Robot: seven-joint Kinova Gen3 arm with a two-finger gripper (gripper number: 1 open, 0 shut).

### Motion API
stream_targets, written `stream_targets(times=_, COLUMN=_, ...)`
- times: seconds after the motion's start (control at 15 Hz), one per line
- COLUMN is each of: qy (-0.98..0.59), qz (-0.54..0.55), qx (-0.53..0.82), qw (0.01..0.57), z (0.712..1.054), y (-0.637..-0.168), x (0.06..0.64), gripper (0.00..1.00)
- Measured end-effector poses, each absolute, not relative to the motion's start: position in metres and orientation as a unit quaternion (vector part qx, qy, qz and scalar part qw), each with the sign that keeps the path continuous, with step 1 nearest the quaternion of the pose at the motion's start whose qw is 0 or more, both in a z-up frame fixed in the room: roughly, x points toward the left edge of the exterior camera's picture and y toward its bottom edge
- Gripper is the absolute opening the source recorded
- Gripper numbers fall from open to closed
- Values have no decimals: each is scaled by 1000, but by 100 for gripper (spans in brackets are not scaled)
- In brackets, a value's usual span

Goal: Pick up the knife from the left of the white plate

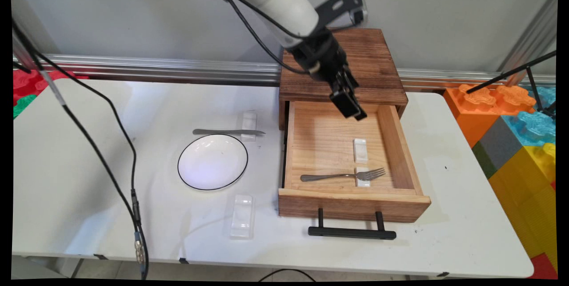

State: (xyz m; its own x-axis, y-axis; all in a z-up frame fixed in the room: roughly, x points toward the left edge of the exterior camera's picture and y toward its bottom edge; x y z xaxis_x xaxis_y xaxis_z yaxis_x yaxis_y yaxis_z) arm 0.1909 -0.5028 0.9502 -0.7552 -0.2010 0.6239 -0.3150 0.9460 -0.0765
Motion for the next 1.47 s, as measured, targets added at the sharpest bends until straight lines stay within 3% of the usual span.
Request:
stream_targets(times=0.33, qy=-917, qz=109, qx=145, qw=355, z=982, y=-503, x=237, gripper=100)
stream_targets(times=0.67, qy=-916, qz=123, qx=143, qw=355, z=989, y=-511, x=309, gripper=100)
stream_targets(times=1.47, qy=-932, qz=98, qx=156, qw=311, z=942, y=-523, x=474, gripper=100)
